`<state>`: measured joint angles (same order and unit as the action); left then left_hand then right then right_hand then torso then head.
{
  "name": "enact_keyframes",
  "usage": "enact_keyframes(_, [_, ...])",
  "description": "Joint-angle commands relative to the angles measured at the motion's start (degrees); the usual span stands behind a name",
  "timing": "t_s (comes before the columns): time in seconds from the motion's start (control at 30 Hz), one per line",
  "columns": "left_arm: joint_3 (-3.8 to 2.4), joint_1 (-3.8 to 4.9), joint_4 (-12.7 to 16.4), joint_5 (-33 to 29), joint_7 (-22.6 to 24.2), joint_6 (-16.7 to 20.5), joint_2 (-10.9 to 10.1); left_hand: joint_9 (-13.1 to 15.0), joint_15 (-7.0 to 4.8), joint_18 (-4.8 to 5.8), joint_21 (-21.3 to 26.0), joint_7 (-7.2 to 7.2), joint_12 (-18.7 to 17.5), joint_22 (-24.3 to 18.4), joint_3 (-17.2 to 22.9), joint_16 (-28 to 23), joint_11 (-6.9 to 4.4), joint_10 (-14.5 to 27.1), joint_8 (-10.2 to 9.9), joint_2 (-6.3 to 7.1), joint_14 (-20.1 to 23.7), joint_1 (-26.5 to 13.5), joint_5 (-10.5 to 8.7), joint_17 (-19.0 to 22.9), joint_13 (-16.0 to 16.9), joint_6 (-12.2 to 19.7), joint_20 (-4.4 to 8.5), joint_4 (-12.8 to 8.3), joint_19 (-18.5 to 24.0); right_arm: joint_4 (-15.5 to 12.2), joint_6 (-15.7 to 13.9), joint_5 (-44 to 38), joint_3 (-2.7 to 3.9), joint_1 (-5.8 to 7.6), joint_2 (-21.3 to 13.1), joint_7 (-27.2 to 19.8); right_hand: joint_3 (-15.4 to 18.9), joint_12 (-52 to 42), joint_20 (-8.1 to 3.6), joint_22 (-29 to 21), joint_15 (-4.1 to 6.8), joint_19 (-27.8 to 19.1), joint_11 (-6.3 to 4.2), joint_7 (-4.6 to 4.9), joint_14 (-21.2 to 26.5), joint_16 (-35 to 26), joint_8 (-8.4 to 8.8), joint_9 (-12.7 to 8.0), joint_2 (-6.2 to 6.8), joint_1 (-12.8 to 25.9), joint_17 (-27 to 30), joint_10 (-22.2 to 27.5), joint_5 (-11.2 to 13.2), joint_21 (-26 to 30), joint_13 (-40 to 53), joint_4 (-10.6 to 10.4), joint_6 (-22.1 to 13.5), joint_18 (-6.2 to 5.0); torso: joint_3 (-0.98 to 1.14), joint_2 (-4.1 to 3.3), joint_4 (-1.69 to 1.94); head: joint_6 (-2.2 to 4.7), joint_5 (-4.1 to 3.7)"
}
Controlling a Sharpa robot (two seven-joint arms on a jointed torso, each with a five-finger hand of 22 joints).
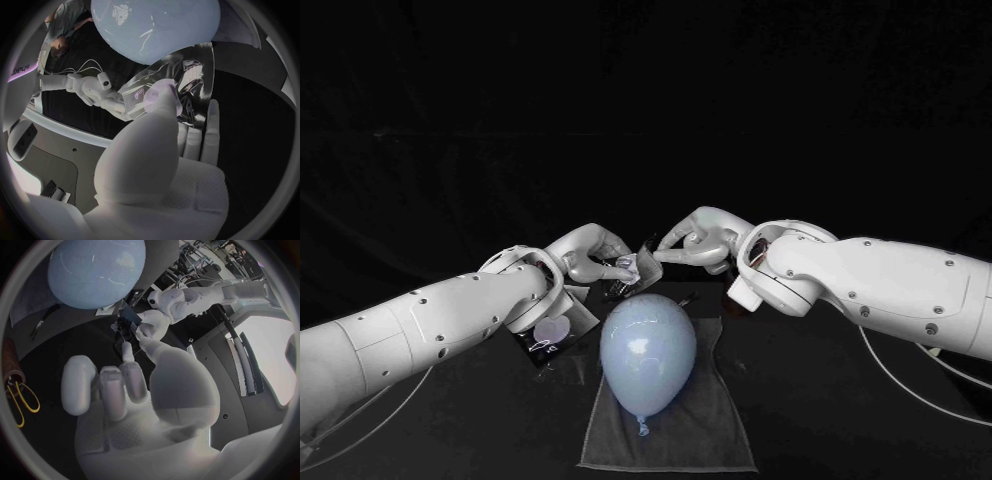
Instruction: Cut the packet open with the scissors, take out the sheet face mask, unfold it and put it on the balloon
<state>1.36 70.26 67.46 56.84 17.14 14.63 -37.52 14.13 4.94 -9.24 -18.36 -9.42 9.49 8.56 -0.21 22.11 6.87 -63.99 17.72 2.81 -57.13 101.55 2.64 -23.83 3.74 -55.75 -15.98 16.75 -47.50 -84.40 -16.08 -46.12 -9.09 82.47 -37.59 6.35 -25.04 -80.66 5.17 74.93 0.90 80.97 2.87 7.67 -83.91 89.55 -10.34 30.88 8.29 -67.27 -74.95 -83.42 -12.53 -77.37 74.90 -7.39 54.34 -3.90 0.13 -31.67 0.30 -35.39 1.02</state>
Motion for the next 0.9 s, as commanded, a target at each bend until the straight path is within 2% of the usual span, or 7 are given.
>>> enact_keyframes(0.03, [-0.08,0.15,0.02,-0.51,0.12,-0.71,0.18,0.0,0.28,-0.89,-0.38,-0.43,-0.27,0.1,0.29,-0.34,0.42,0.08,-0.24,0.03,0.03,0.38,0.14,-0.05,-0.01,-0.11,-0.03,-0.02,0.07,0.16,0.0,-1.27,0.05,-0.04,0.18,-0.61,-0.14,-0.3,0.04,2.21,0.03,0.5,0.11,0.01,-5.87,0.17,0.02,0.08,0.26,-0.82,-14.0,-0.4,-0.36,-0.25,6.97,0.56,0.52,0.24,-0.03,0.01,0.04,-0.01,-0.02])
enact_keyframes(0.63, [-0.08,0.16,0.11,-0.76,0.12,-0.8,0.17,-0.04,0.33,-0.88,-0.43,-0.51,-0.42,0.13,0.33,-0.39,0.49,0.1,-0.33,0.09,0.01,0.25,0.14,-0.07,0.0,-0.07,-0.04,0.0,0.14,1.15,0.15,-4.09,0.03,-0.47,1.09,0.3,-0.99,-0.49,-0.09,2.54,0.18,0.68,-0.08,-0.18,-5.91,0.21,-0.29,0.32,0.42,-2.75,-14.17,-0.54,-0.73,-0.45,7.23,2.07,1.09,0.31,-0.03,0.0,0.03,-0.19,-0.01])
enact_keyframes(0.9, [-0.08,0.17,0.17,-1.14,0.11,-0.83,0.15,-0.04,0.33,-0.88,-0.43,-0.51,-0.42,0.13,0.33,-0.39,0.49,0.1,-0.33,0.09,0.01,0.25,0.14,-0.07,0.0,-0.07,-0.04,0.0,0.14,1.15,0.47,-5.46,0.02,-0.51,1.25,1.07,-1.44,-0.49,-0.21,2.71,0.32,0.77,-0.24,-0.36,-5.93,0.25,-0.64,0.54,0.18,-3.44,-14.29,-0.58,0.0,-0.54,7.29,2.64,1.6,0.35,-0.02,0.0,-0.01,-0.27,-0.03])
